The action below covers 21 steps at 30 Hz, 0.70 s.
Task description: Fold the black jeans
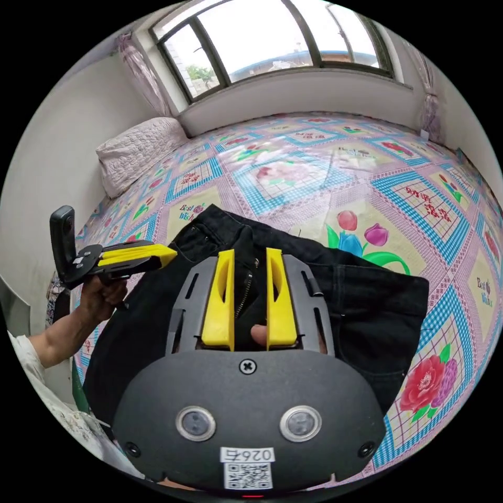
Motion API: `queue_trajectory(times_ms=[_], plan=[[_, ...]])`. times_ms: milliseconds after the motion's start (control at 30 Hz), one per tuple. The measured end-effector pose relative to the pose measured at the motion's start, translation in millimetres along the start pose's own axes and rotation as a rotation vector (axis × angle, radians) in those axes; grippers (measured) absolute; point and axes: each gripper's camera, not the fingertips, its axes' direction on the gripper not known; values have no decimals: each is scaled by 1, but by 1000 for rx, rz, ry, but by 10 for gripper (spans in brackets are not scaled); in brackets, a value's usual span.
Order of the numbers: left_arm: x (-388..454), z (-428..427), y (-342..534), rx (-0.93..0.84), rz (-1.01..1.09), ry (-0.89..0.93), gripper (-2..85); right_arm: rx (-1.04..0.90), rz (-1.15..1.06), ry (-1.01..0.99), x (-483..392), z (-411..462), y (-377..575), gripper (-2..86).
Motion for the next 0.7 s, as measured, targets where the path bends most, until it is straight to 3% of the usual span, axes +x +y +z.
queue_trajectory(times_ms=[33, 133, 267, 367, 467, 700], plan=[[0, 3, -1, -12, -5, -2, -10, -82, 14, -9, 0, 13, -1, 100], [-3, 7, 5, -29, -26, -7, -10, -68, -95, 30, -36, 4, 9, 44], [-10, 3, 19, -29, -40, -26, -10, 90, -580, 444, -154, -19, 68, 21], [-18, -1, 30, -40, -52, -36, -10, 171, -820, 680, -207, -21, 123, 26], [-24, -8, 41, -37, -72, -23, -10, 291, -748, 738, -209, -44, 149, -3], [-19, -32, 62, -33, -7, -48, -10, 267, -419, 499, -150, -102, 143, -9]])
